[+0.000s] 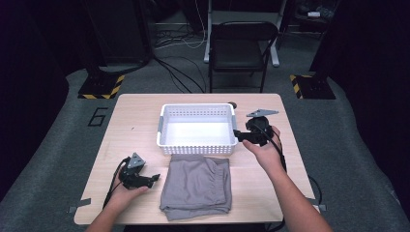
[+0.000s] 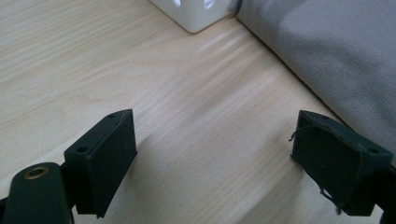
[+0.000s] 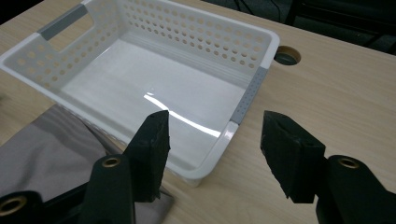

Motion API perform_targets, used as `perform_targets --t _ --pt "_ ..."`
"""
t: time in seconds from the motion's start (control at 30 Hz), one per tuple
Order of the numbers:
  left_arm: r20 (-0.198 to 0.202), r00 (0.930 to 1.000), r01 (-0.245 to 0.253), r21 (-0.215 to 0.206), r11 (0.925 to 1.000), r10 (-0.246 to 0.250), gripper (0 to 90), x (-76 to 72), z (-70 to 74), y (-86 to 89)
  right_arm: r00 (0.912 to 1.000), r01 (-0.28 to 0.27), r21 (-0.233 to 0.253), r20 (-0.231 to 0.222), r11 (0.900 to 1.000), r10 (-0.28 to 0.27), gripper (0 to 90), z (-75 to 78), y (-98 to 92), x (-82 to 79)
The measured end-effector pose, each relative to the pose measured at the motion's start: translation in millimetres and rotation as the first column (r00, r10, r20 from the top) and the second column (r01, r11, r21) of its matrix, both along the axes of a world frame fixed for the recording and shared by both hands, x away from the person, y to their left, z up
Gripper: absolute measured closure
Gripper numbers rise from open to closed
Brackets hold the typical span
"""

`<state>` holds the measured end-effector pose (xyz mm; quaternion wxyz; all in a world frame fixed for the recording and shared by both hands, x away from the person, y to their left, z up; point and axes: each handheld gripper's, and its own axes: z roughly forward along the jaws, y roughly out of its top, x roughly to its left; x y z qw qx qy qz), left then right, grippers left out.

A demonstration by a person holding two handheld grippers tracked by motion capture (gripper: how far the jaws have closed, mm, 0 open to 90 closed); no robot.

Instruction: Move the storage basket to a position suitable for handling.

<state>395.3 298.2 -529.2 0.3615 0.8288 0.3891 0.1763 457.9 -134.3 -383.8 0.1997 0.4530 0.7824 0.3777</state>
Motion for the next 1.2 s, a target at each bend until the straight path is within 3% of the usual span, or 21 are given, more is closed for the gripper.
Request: perform_targets --t 0.23,0.6,0.73,0.83,1.0,1.2 --pt "0.000 1.0000 0.000 0.000 1.0000 0.000 13.3 -0.1 0.1 0.0 0.9997 -0.002 0.011 -0.024 1.000 0.002 41.6 -5.3 -4.6 -12.2" --pt "-0.001 1.0000 -0.003 -0.003 1.0000 0.003 14.1 -1.4 0.0 -0.7 0.9995 -0.027 0.009 0.015 1.000 0.026 44.4 -9.1 -7.6 -42.3" --pt "0.001 1.0000 -0.001 -0.002 1.0000 0.001 14.1 -1.3 0.0 -0.7 0.9998 -0.017 0.040 0.013 0.999 0.017 44.9 -13.9 -8.9 -50.8" --pt "0.001 1.0000 -0.001 0.000 1.0000 0.001 14.0 -1.3 0.0 -0.7 0.9998 -0.020 0.051 0.003 0.998 0.020 45.0 -20.1 -10.3 -56.8" --pt "0.001 1.0000 0.000 0.000 1.0000 0.000 14.0 -1.3 0.0 -0.6 0.9991 -0.037 0.014 -0.017 0.999 0.038 44.9 -34.6 -10.4 -63.8" --pt "0.001 1.0000 -0.001 -0.002 1.0000 0.001 14.0 -1.3 -0.1 -0.7 0.9940 -0.085 0.011 -0.068 0.996 0.086 45.5 -62.4 -4.0 -62.5"
